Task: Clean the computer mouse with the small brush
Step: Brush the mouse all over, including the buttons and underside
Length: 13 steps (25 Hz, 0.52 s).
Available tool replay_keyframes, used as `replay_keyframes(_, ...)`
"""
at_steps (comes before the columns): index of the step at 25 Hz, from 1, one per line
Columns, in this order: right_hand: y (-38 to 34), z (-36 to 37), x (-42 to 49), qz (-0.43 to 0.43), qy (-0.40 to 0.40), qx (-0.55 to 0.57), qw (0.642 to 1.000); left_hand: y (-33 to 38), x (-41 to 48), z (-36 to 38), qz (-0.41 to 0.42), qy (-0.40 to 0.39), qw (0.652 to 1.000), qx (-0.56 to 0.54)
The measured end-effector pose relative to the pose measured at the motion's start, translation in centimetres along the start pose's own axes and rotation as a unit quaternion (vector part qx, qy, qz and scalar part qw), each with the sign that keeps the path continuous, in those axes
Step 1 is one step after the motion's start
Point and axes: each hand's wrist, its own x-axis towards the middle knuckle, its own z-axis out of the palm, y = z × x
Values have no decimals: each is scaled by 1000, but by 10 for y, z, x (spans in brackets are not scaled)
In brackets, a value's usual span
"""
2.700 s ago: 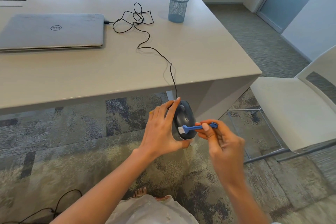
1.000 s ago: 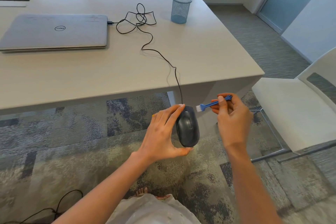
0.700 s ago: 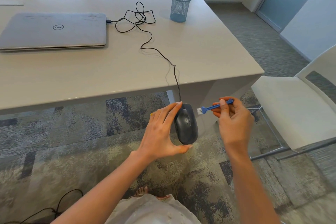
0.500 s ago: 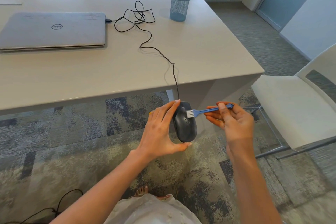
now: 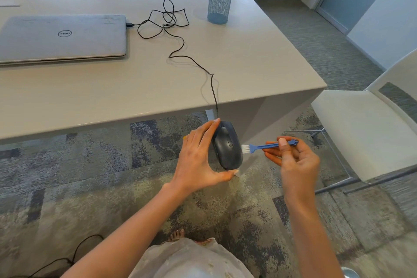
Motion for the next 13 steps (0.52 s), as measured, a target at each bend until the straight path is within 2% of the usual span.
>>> replay_keyframes(2,-3,-5,2,12,19,29,999,-3,-2,2,-21,14,999,-31)
replay_keyframes(4,-7,-7,2,57,-8,98,994,-4,-3,4,-38,30,997,-66)
replay_keyframes(6,-9,-6,-2,70,-35,108,991,-2,-3,6,-45,38,994,-90)
replay_keyframes(10,-13,-8,-5,-60,25,-71,995,1,0,10,-46,47,992,-111)
replay_keyframes(13,-18,-10,-5,-69,-2,-6,998,0,2,12,-48,49,990,-120)
